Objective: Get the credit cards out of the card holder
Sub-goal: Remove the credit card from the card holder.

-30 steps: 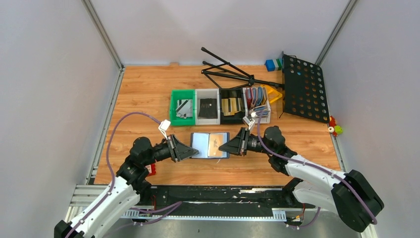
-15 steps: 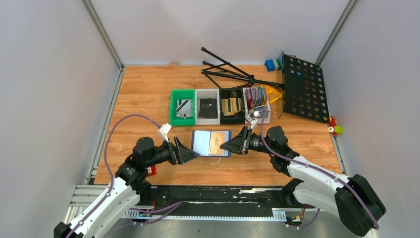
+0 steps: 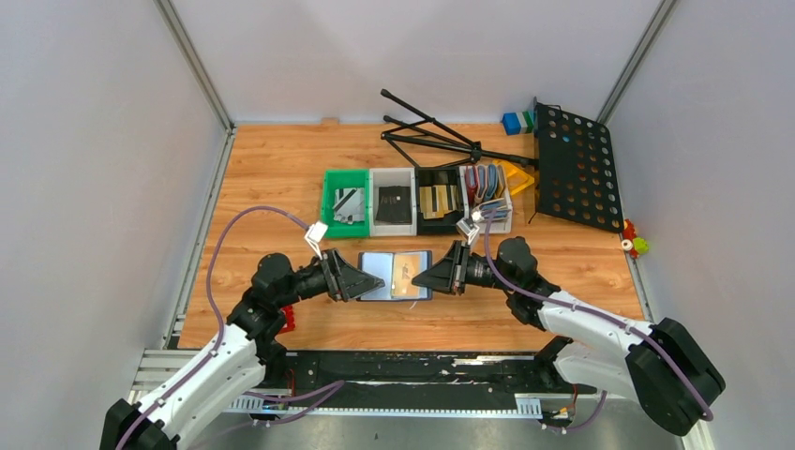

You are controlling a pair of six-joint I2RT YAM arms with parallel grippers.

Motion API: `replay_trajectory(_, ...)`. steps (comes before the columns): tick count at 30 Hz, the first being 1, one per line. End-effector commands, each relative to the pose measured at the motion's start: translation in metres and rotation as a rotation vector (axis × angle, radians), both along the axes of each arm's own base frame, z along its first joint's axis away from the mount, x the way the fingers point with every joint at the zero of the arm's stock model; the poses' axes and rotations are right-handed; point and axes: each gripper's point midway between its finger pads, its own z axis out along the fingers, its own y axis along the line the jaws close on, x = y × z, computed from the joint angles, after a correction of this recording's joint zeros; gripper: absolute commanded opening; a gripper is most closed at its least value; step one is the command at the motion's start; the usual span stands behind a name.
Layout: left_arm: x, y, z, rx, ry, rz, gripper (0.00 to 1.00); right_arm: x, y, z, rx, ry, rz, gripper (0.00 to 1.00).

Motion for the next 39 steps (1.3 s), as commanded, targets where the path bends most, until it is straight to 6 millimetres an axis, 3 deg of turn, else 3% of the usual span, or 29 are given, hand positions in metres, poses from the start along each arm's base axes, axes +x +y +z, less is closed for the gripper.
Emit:
replay_trajectory(1, 0.001, -0.006, 0.023, -0.054, -0.079, -0.033, 0.94, 0.001, 0.010, 0.042, 0.094, -0.101, 0.027, 0.00)
replay_trajectory(10, -0.003, -0.009, 0.034, -0.114, -0.096, -0.045, 0.85, -0.002, 0.014, 0.050, 0.113, -0.103, 0.044, 0.00)
replay_trajectory(19, -0.004, -0.012, 0.035, -0.142, -0.088, -0.067, 0.62, -0.006, 0.015, 0.054, 0.125, -0.103, 0.057, 0.00)
replay_trajectory(29, -0.005, -0.015, 0.026, -0.122, -0.065, -0.084, 0.61, -0.009, 0.019, 0.058, 0.129, -0.106, 0.075, 0.00)
replay_trajectory(36, -0.008, -0.019, 0.027, -0.150, -0.060, -0.108, 0.44, -0.011, 0.022, 0.061, 0.137, -0.107, 0.087, 0.00)
replay_trajectory(39, -0.009, -0.019, 0.027, -0.156, -0.060, -0.111, 0.31, -0.011, 0.021, 0.061, 0.137, -0.109, 0.083, 0.00)
